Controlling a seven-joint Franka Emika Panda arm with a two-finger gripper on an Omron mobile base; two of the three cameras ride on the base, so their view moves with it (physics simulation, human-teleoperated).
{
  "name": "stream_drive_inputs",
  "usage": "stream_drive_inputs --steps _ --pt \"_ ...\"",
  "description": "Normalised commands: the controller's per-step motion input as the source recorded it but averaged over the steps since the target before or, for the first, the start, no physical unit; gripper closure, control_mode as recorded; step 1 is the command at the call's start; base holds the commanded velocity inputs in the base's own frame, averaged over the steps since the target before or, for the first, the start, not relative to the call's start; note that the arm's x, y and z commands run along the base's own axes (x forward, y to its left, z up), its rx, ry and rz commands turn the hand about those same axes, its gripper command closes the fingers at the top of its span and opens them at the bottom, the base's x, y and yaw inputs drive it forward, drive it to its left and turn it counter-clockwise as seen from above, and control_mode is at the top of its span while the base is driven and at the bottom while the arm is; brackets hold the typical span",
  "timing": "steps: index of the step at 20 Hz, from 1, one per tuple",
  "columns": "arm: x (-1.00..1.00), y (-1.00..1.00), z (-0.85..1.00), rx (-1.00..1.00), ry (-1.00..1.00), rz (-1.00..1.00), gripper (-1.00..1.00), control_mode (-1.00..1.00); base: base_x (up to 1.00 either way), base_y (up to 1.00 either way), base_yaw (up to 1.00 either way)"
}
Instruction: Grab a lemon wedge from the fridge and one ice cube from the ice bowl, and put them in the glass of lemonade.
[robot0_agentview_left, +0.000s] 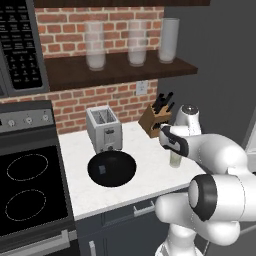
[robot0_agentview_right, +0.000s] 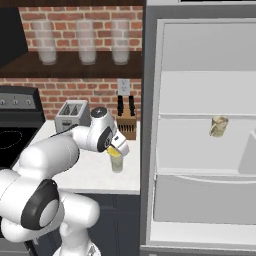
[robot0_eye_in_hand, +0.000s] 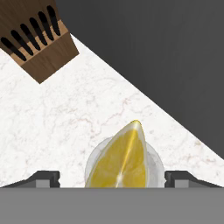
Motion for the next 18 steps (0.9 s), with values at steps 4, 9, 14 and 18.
stream_drive_inputs --steps 4,9,14,18 --pt "-0.02 0.0 0.0 0.0 0.0 0.0 -1.0 -1.0 0.0 0.0 0.0" --pt "-0.22 0.0 0.23 0.0 0.0 0.0 -1.0 -1.0 0.0 0.0 0.0" --pt "-0.17 -0.11 0.16 0.03 -0.02 0.0 -1.0 -1.0 0.0 0.0 0.0" --pt "-0.2 -0.03 0.05 0.02 0.0 0.0 -1.0 -1.0 0.0 0.0 0.0"
